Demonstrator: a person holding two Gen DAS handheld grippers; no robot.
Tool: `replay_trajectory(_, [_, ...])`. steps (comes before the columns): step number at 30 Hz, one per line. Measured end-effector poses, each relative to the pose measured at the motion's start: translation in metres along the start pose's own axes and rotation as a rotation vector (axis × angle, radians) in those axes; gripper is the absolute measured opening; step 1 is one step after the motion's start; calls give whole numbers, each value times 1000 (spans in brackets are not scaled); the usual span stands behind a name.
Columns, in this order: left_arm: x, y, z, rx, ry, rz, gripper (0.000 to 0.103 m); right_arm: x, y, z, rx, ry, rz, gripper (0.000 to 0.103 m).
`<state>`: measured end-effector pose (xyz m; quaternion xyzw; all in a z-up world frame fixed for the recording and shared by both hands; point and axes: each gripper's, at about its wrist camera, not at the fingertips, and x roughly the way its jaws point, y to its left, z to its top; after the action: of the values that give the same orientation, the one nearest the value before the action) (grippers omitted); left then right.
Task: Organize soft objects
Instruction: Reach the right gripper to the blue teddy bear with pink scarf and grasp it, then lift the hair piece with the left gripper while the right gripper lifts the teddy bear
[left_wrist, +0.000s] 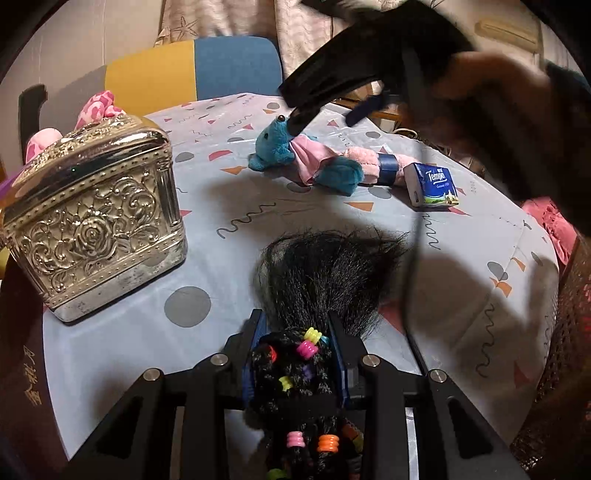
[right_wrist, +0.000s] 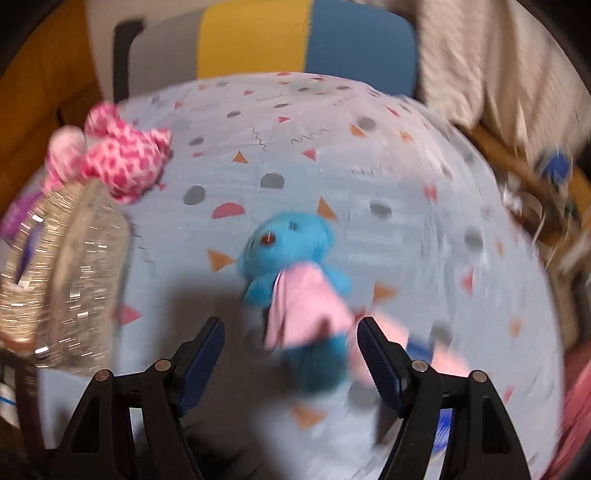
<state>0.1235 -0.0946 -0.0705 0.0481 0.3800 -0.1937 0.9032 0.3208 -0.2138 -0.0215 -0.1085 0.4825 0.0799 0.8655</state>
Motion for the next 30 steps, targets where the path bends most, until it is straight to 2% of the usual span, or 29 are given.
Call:
replay_trajectory(2, [0,1,0,-5,-2,-6,33,21,6,14,-76,51,-7,75])
replay_trajectory(6, [0,4,-2,-18,-3,-21,33,53,9,27,-116,90,-26,74])
replay_trajectory(7, [0,5,-2,-21,-4,-24,33,63,10,28,-114,105,-37,71])
replay_trajectory(8, [0,5,-2,-21,-5,-24,33,67,10,27,-113,117,-39,61])
replay_trajectory(9, [0,5,-2,-21,-6,-24,33,75,13,25,-113,142,-30,44])
replay_trajectory(11, [-1,5,-3,-22,-8,-25,33,76,19,21,-134,135,-38,37])
replay_trajectory(12, [-2,6,-5,-24,-10,-27,33,72,23,18,-141,138,-14,35])
replay_trajectory(15, [-3,6,-5,-25,-14,-27,33,52,32,10,-152,138,12,33])
replay_trajectory(20, [-4,6,-6,-33,-15,-30,33,4,30,-24,-92,164,148,34])
replay_trajectory(24, [-6,8,-6,-41,-16,-28,33,-14,16,-65,-33,201,127,34])
replay_trajectory(28, [-9,10,-9,-43,-17,-16,33,-3,0,-103,62,275,109,36])
replay_trajectory(30, [-12,10,-12,-37,-14,-5,33,-2,-5,-108,105,256,119,37])
